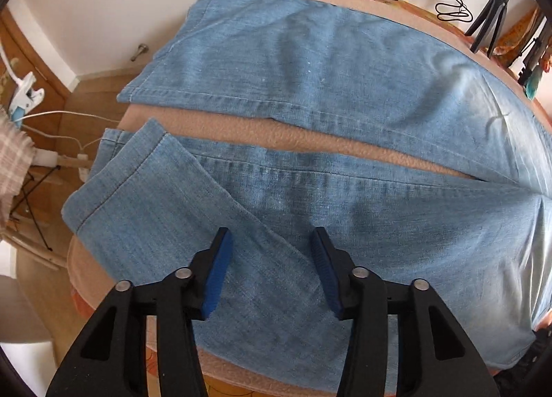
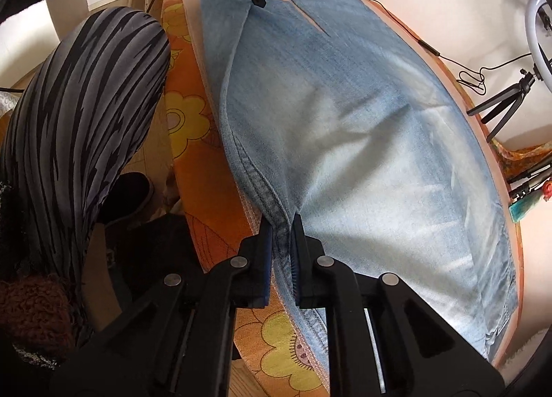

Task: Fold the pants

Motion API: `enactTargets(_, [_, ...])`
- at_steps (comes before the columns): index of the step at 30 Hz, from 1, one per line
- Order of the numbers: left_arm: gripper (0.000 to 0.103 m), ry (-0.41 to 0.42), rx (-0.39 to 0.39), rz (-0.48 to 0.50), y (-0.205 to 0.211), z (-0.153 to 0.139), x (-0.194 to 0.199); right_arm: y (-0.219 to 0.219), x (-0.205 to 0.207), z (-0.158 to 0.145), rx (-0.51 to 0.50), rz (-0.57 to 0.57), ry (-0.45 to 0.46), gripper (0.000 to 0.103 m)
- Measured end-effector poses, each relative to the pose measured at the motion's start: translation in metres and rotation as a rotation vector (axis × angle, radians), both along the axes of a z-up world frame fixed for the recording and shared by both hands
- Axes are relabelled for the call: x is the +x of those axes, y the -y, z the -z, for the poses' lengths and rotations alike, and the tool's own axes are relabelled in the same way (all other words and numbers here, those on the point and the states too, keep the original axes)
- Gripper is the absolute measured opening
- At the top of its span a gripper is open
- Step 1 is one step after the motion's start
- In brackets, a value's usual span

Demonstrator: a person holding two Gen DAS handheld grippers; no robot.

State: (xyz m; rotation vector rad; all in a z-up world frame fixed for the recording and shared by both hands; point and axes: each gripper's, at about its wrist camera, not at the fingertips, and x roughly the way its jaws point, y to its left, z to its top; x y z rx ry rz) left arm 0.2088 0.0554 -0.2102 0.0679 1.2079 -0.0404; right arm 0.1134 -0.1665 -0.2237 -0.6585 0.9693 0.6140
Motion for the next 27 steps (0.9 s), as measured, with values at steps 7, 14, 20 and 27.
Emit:
enactTargets(7, [0.002,0.128,-0.131,-0.117,-0.026,-0.015,-0.017,0.005,0.001,-0.015,0.024,0.032,0.074,0.009])
enactTargets(14, [0.0,0.379,-0.375,-0.292,-0.068,-0.074,-0.04,0.011,0.025,-0.051,-0.007,0.091,0.219,0.008])
enactTargets(20, [0.0,0.4,-0.328,-0.215,-0.074,-0.087,-0.015,0.013,0.052,-0.075,-0.03,0.108,0.264,0.008])
enactTargets(27, [0.046,0.285,-0.332,-0.238,-0.115,-0.058,0.026,0.012,0.054,-0.07,-0.053,0.097,0.227,0.008])
